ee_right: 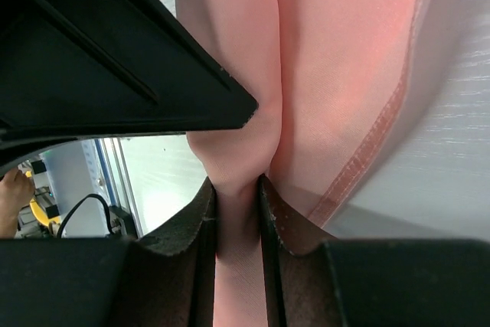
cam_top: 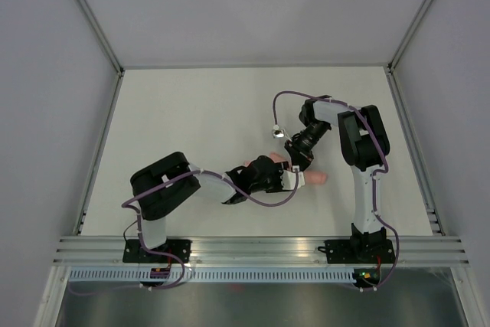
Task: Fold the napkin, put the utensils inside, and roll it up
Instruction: Roll the napkin at the center of the board.
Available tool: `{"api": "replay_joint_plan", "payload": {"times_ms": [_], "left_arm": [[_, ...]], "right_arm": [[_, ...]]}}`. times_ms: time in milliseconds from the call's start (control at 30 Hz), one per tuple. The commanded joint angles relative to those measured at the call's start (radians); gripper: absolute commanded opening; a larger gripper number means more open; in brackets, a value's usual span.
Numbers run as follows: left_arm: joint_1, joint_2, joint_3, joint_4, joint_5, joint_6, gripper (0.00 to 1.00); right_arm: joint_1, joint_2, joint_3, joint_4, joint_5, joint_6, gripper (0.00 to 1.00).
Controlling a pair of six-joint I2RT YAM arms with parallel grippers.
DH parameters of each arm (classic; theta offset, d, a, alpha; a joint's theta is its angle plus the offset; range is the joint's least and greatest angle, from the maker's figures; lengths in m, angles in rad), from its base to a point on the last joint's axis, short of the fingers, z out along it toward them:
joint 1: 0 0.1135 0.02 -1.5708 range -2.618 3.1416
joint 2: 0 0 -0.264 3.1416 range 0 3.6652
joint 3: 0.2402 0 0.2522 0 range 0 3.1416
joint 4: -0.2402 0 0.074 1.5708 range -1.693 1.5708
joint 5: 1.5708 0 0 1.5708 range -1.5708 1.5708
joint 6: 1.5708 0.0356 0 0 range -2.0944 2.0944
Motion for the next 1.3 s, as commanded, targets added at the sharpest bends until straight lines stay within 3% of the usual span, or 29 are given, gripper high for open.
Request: {"api": "replay_joint_plan", "payload": {"times_ms": [0, 67, 300, 433, 667, 933, 1133, 1267], "left_arm": [[-0.008, 0.042, 0.05, -0.098, 0.062, 0.034, 0.49], [-0.008, 0.057, 0.059, -0.12, 0.073, 0.029, 0.35], [-0.007, 0.078, 0.067, -0.125, 0.082, -0.029, 0.16], [0.0, 0.079, 0.079, -0.157, 0.111, -0.069, 0.09], [0.021, 0.088, 0.117, -0.249, 0.194, -0.142, 0.07], [0.065, 0.084, 0.129, -0.318, 0.294, -0.216, 0.06], [0.133, 0.099, 0.169, -0.407, 0.418, -0.287, 0.06], [0.194, 0.131, 0.237, -0.488, 0.531, -0.337, 0.07]], "right_arm": [[-0.009, 0.059, -0.001, 0.144, 0.125, -0.049, 0.06], [-0.01, 0.058, -0.003, 0.145, 0.12, -0.049, 0.06], [-0.013, 0.035, -0.009, 0.156, 0.11, -0.041, 0.14], [-0.016, -0.03, -0.04, 0.193, 0.099, -0.02, 0.37], [-0.029, -0.238, -0.15, 0.349, 0.076, 0.057, 0.5], [-0.124, -0.378, -0.224, 0.546, 0.015, 0.287, 0.53], [-0.231, -0.499, -0.302, 0.639, -0.051, 0.306, 0.53], [-0.24, -0.663, -0.453, 0.734, -0.039, 0.251, 0.54]]}}
